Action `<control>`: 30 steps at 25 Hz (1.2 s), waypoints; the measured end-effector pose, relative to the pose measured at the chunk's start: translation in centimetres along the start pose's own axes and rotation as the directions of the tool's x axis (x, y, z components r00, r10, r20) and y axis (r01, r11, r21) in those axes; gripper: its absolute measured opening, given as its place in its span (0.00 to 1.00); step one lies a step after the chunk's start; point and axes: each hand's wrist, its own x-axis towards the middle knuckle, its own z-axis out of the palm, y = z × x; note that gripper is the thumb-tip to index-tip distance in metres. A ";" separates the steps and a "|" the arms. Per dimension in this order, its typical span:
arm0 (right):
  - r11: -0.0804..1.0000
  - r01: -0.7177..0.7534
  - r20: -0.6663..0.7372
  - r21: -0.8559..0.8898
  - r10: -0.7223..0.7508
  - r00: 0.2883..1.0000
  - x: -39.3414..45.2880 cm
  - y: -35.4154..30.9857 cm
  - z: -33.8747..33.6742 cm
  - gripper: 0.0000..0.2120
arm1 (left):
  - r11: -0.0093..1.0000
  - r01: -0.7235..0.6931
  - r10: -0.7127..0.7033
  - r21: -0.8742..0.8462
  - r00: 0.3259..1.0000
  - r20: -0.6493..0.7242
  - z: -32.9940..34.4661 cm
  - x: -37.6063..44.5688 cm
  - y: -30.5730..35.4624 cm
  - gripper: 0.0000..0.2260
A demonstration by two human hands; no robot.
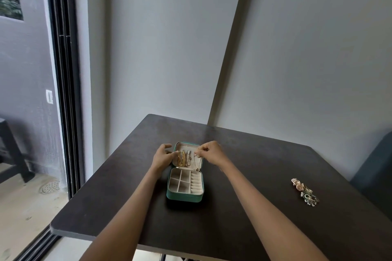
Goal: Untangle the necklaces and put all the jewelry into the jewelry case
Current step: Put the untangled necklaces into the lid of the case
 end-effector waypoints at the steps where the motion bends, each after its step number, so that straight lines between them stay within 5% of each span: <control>1: 1.000 -0.003 -0.006 -0.024 0.003 1.000 0.2 -0.1 0.2 0.06 | 1.000 -0.013 0.013 -0.027 1.000 0.004 0.1 -0.1 -0.1 0.21; 8: 0.963 0.005 -0.118 -0.271 -0.038 0.992 1.2 -0.2 1.1 0.07 | 0.989 -0.107 0.108 -0.099 0.994 0.003 0.2 -0.2 -1.1 0.21; 15: 0.779 0.209 -0.209 -0.591 -0.398 0.893 1.4 0.1 1.5 0.02 | 0.966 -0.203 0.209 -0.158 0.978 0.018 -0.2 -0.7 -0.9 0.13; 17: 0.705 0.270 -0.192 -0.655 -0.501 0.844 1.4 0.4 1.4 0.09 | 0.955 -0.224 0.234 -0.193 0.972 0.032 -0.3 -0.9 -0.9 0.12; 24: 0.670 0.411 -0.101 -0.618 -0.586 0.804 1.3 0.8 0.5 0.12 | 0.925 -0.262 0.285 -0.276 0.957 0.046 -0.4 -1.1 -0.8 0.14; 30: 0.782 0.420 -0.284 -0.460 -0.578 0.765 -1.3 1.6 0.1 0.07 | 0.882 -0.262 0.290 -0.392 0.957 0.013 -0.8 -1.3 -0.8 0.19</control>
